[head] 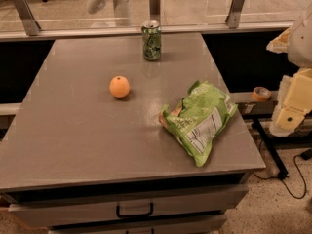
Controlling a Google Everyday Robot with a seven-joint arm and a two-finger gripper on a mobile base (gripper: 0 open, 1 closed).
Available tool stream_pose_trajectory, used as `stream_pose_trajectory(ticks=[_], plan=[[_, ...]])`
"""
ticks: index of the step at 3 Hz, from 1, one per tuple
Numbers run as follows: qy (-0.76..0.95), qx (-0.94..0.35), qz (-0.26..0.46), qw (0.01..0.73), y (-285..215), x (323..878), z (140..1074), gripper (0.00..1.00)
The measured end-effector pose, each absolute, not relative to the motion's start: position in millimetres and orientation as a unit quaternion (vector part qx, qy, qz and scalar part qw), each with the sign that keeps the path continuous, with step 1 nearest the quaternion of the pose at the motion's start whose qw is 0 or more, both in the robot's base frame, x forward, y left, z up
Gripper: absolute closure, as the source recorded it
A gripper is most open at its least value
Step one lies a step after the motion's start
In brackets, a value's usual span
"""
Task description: Pick orange
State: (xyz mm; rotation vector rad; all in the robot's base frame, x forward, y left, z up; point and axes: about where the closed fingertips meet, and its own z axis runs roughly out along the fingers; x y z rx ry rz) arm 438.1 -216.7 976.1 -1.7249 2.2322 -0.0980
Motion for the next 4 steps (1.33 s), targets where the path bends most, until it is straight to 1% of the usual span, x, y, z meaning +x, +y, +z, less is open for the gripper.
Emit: stream_pose_trajectory(ticks=[1, 2, 3, 4], plan=[[0.781, -0.603, -0.034, 0.159, -217, 438, 976, 0.00], [0.767, -0.617, -0.006, 0.176, -188, 449, 965, 0.00], [0.739, -0.642, 0.054, 0.198, -130, 463, 938, 0.00], [0.731, -0.643, 0.082, 0.214, -75, 483, 914, 0.00]])
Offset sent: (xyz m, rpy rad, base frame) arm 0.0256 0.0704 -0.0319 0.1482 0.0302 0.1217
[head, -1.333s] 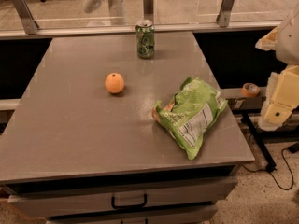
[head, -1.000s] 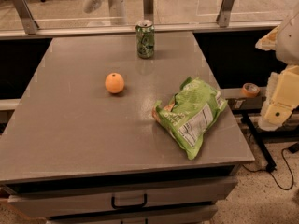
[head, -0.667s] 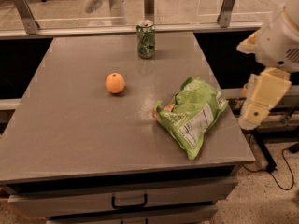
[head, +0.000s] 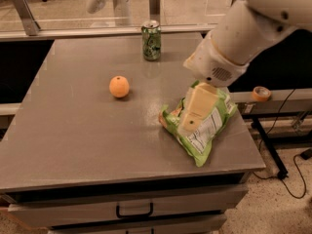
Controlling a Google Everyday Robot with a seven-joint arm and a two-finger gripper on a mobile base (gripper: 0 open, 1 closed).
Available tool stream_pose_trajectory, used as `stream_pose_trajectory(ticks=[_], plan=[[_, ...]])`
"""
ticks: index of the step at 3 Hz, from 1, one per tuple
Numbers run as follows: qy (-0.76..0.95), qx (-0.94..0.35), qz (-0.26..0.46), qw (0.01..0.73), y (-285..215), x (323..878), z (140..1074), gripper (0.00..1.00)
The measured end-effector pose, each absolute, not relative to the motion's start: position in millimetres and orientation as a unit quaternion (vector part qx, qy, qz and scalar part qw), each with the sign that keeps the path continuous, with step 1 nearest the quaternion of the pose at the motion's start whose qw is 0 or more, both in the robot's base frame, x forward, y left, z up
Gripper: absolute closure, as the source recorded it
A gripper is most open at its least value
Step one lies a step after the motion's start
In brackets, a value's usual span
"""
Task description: Pick orange
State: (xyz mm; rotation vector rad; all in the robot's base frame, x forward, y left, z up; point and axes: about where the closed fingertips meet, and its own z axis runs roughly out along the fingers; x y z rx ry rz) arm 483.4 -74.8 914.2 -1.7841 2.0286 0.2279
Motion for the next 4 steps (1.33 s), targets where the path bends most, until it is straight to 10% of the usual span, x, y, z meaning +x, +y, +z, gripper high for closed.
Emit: stream_pose_trajectory(ticks=[4], plan=[[0.736, -0.620, 0.065, 0.264, -21, 536, 901, 0.00]])
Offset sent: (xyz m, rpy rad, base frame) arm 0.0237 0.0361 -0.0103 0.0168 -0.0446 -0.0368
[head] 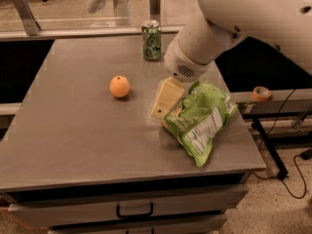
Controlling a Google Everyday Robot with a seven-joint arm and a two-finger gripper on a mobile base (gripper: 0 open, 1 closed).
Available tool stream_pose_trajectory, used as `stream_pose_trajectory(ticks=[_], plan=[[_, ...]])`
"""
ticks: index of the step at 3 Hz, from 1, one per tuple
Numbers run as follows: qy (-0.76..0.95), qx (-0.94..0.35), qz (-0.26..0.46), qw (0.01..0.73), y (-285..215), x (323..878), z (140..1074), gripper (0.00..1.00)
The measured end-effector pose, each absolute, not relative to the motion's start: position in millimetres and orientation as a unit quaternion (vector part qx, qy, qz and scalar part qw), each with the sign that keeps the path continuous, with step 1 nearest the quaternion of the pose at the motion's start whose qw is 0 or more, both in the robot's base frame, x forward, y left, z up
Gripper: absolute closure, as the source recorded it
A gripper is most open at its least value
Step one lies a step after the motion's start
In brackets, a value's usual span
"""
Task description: Pick orange
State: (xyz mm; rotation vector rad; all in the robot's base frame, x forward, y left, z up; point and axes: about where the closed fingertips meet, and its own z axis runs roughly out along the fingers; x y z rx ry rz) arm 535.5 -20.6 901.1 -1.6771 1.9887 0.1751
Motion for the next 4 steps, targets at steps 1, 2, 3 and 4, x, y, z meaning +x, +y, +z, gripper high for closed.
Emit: stream_pose_trajectory(ticks=[1, 2, 3, 4], plan=[[0.724, -0.625, 0.073, 0.282, 2, 564, 893, 0.00], [0.713, -0.634, 0.094, 0.284, 30, 587, 880, 0.00], [0.699, -0.649, 0.119, 0.276, 59, 602, 867, 0.00], [0.689, -0.659, 0.137, 0.269, 83, 610, 854, 0.00]])
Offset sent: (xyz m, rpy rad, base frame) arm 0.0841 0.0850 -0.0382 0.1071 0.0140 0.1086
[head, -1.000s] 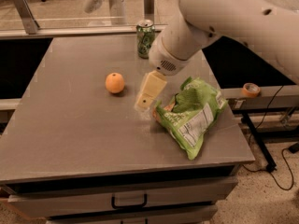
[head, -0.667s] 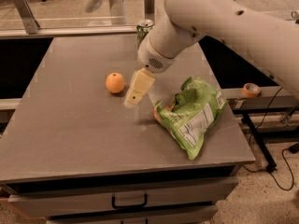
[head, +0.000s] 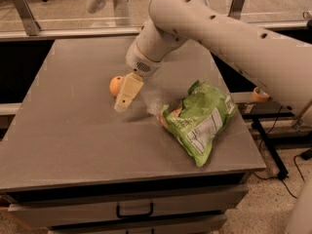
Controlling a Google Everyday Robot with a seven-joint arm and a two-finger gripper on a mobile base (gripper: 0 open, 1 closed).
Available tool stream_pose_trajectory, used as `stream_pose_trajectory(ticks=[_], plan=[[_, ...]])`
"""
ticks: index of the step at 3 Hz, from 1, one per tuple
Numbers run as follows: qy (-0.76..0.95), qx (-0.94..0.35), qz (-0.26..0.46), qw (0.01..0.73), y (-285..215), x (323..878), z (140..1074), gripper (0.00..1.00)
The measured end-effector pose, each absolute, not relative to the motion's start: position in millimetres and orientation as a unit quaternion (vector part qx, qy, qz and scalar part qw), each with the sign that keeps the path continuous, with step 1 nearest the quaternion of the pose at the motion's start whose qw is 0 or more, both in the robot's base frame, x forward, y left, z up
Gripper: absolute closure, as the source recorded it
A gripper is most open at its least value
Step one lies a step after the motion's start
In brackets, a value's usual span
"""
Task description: Pick orange
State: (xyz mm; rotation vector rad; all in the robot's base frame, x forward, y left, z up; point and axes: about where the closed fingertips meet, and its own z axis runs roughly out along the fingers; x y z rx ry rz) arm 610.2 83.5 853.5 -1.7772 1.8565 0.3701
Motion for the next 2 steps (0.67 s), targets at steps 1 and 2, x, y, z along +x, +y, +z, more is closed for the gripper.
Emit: stream_pose_trajectory(ticks=[1, 2], plan=[[0.682, -0.666, 0.151, 0.263, 97.3, 617.6, 842.7, 0.18], [0.679, -0.670, 0.156, 0.254, 101.8, 618.9, 833.2, 0.41]])
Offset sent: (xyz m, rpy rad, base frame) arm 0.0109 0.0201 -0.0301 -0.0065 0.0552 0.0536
